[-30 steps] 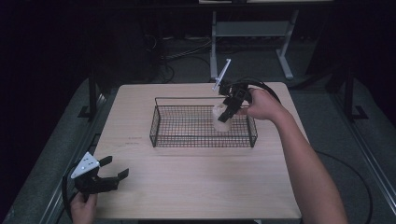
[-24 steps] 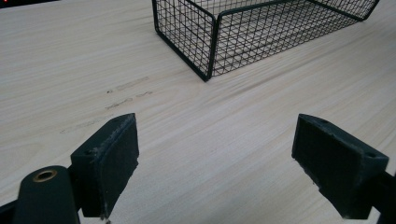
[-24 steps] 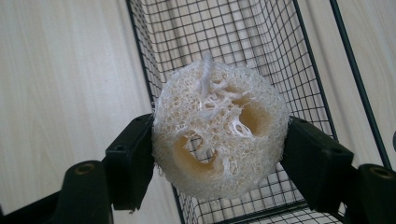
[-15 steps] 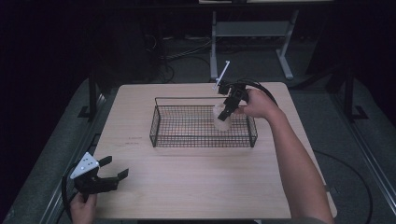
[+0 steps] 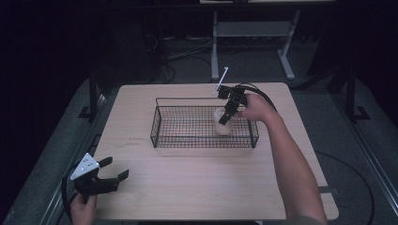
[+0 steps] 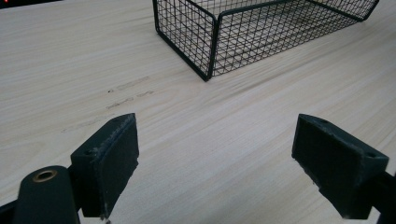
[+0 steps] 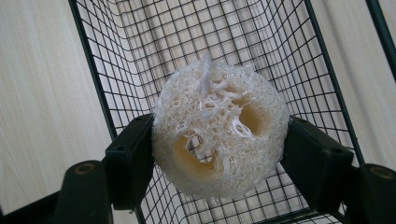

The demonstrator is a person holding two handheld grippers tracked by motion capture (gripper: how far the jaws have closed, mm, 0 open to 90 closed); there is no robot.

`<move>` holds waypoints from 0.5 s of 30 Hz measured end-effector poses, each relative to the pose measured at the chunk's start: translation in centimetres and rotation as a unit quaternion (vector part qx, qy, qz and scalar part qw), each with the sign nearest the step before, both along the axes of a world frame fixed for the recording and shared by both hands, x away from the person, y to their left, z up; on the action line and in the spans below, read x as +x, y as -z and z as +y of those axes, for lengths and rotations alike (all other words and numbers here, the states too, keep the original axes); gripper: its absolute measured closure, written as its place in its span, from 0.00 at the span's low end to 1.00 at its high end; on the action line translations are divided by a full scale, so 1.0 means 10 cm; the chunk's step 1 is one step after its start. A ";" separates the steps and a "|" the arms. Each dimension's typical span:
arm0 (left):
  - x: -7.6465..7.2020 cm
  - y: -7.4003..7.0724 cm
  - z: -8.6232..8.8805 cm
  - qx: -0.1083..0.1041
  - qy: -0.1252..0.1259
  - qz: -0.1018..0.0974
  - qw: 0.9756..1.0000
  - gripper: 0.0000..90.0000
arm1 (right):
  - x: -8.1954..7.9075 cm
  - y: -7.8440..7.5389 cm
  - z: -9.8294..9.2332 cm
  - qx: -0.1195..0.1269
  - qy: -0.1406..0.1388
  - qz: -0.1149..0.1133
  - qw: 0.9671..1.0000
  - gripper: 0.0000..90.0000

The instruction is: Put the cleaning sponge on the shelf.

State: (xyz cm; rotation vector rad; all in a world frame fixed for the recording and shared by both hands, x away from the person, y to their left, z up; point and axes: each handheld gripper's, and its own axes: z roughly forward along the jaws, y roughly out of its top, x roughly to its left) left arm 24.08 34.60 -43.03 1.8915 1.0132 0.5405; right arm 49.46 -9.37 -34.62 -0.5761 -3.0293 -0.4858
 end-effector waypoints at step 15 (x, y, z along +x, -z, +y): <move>-0.01 0.00 0.00 0.001 0.000 -0.001 1.000 0.16 | -0.01 0.14 -0.04 0.005 0.009 0.009 1.000 0.32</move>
